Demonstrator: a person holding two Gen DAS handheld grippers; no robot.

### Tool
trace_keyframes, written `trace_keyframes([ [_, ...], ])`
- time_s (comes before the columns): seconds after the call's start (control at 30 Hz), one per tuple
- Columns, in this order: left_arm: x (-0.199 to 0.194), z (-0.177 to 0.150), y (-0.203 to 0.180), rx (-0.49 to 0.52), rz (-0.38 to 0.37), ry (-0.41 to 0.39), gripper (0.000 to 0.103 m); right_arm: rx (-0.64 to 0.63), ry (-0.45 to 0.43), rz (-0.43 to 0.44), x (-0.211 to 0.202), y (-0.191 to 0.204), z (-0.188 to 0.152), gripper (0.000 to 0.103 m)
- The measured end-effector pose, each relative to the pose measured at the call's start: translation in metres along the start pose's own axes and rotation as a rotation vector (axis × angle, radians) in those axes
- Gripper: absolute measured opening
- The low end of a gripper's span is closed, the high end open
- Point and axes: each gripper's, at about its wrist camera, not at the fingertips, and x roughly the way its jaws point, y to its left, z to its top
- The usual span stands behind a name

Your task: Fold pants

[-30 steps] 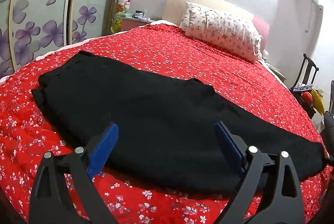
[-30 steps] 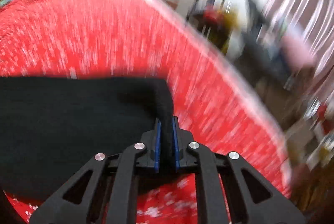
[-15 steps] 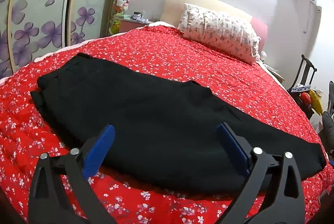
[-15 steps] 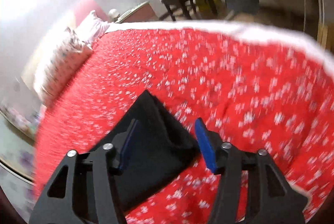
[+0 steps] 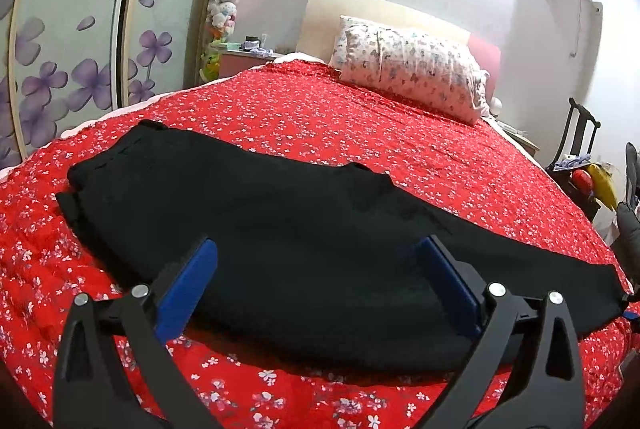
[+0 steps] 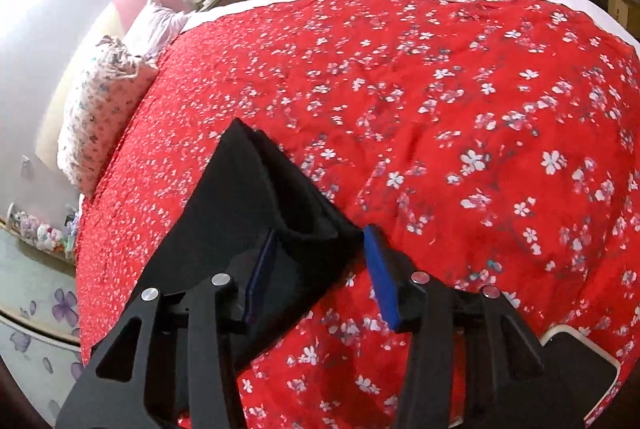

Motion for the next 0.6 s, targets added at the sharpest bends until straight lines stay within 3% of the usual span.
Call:
trace_keyframes([
  [0.3, 0.002, 0.0, 0.006, -0.032, -0.001, 0.011, 0.101, -0.044, -0.03, -0.036, 0.011, 0.011, -0.005, 0.046],
  [0.43, 0.001, -0.001, 0.008, -0.042, -0.002, 0.007, 0.101, -0.071, -0.087, 0.019, -0.003, 0.018, -0.003, 0.027],
  [0.5, 0.0, -0.001, 0.008, -0.041, -0.001, 0.005, 0.101, -0.109, -0.106, 0.031, -0.008, 0.025, -0.005, 0.026],
  [0.6, 0.0, -0.001, 0.009, -0.045, -0.003, 0.009, 0.101, -0.114, -0.086, -0.037, -0.001, 0.026, -0.005, 0.027],
])
